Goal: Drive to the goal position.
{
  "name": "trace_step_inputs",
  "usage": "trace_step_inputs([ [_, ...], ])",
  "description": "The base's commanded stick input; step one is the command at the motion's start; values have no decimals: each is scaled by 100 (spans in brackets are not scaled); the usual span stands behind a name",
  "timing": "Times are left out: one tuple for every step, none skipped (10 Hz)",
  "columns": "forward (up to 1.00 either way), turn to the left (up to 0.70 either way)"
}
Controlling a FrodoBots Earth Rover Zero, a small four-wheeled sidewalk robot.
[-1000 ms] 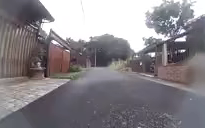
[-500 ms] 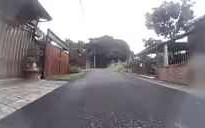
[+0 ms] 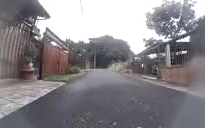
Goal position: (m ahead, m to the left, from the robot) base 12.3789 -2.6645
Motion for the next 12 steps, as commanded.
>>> trace_step_inputs([
  [50, 0],
  [50, 0],
  [50, 0],
  [50, 0],
  [50, 0],
  [50, 0],
  [50, 0],
  [50, 0],
  [50, 0],
  [50, 0],
  [50, 0],
  [50, 0],
])
